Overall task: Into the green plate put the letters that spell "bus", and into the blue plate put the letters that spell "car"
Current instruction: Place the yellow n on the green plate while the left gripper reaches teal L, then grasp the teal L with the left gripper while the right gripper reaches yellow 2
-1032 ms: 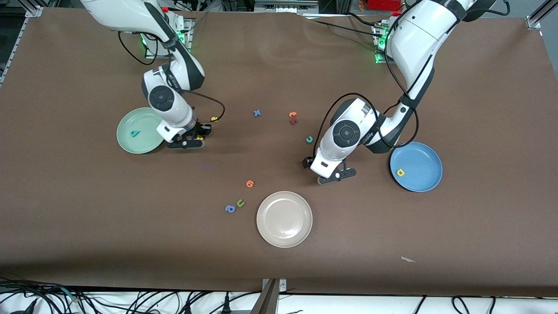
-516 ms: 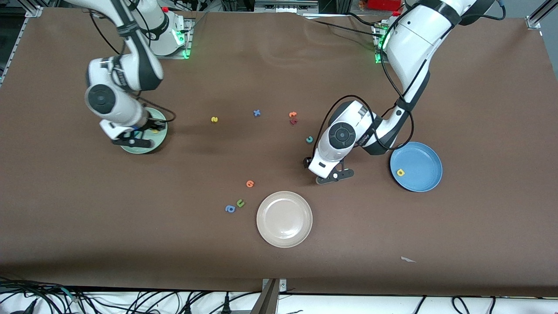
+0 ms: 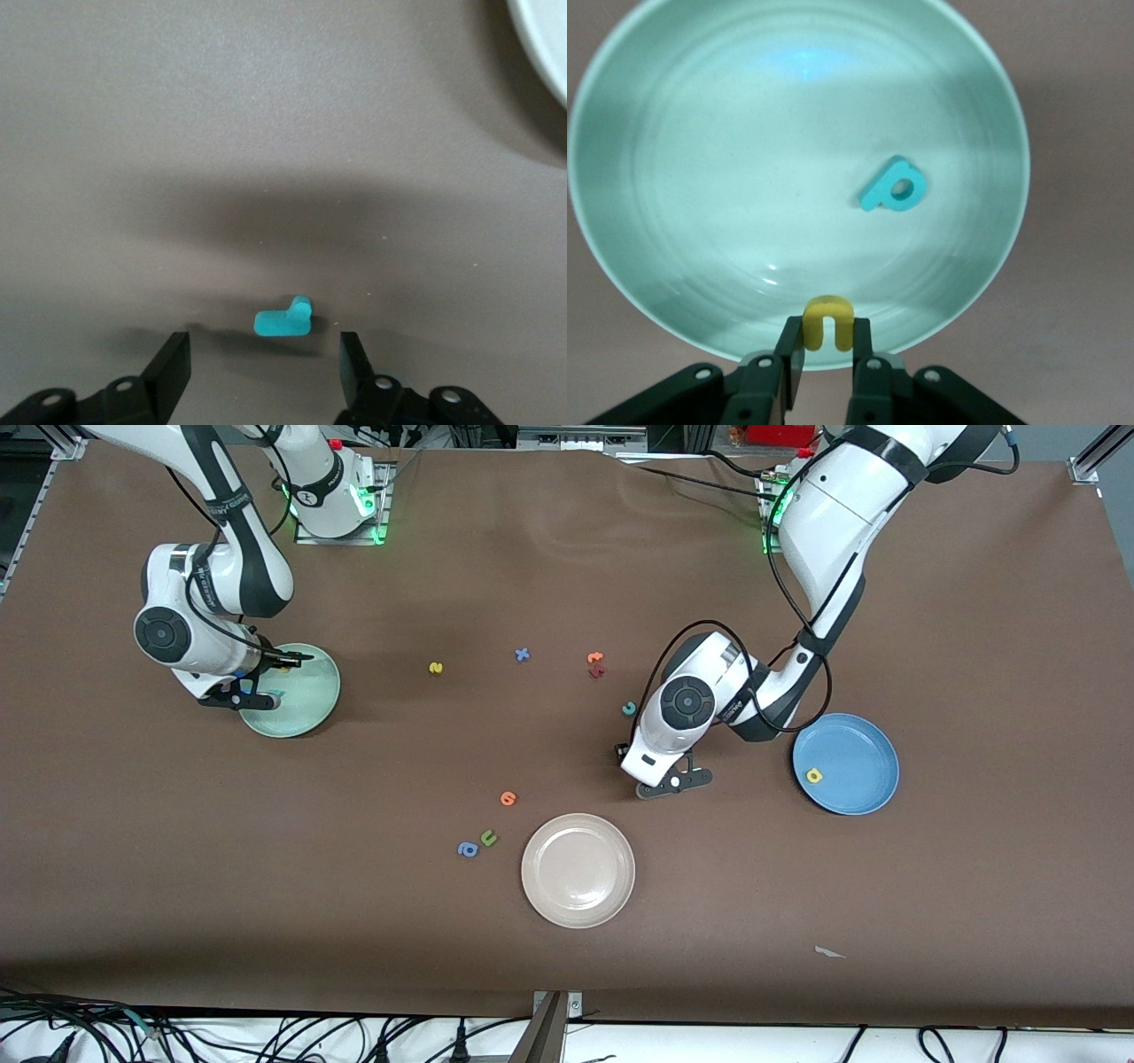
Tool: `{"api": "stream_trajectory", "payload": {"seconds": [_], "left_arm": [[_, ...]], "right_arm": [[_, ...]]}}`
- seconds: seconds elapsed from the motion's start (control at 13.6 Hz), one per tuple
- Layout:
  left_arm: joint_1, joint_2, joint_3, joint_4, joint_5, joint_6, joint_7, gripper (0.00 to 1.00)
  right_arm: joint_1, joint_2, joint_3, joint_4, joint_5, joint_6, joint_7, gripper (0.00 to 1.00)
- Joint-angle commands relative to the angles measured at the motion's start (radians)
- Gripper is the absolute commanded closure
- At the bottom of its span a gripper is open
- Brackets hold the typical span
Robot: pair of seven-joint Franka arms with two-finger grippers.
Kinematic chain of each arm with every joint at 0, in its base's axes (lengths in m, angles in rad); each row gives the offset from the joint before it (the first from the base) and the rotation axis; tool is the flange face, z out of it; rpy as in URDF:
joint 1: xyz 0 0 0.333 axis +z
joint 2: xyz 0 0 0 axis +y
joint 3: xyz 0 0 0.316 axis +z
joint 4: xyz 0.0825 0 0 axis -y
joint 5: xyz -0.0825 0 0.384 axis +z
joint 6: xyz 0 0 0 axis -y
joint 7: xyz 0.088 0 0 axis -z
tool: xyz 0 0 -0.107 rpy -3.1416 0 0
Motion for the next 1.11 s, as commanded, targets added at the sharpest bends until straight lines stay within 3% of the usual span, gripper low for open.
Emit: {"api": "stream_trajectory", "payload": {"seconds": [0.0,0.07,0.22,0.29,0.66,1.03], "left_arm": [[-0.023,0.026,0.012,0.045,0.021,-0.016,-0.017,0.3],[-0.024,0.03,0.012,0.047,0.02,-0.016,-0.017,0.33],[-0.024,0.04,0.012,0.068,0.021,-0.016,-0.017,0.35],[-0.024,0.042,0.015,0.07,0.021,-0.016,-0.017,0.36],[-0.024,0.043,0.015,0.07,0.023,-0.016,-0.019,0.48],[-0.027,0.042,0.015,0.068,0.023,-0.016,-0.027,0.55]], "right_arm": [[0.004,0.027,-0.029,-0.006,-0.014,0.037,-0.047,0.92],[0.004,0.039,-0.032,-0.006,-0.014,0.052,-0.064,0.83],[0.004,0.039,-0.041,-0.006,-0.011,0.051,-0.064,0.19],[0.004,0.031,-0.041,-0.005,-0.01,0.045,-0.061,0.05],[0.017,-0.048,-0.032,0.018,0.009,-0.05,-0.006,0.02],[0.018,-0.088,0.204,0.023,0.059,-0.035,0.287,0.02]]}}
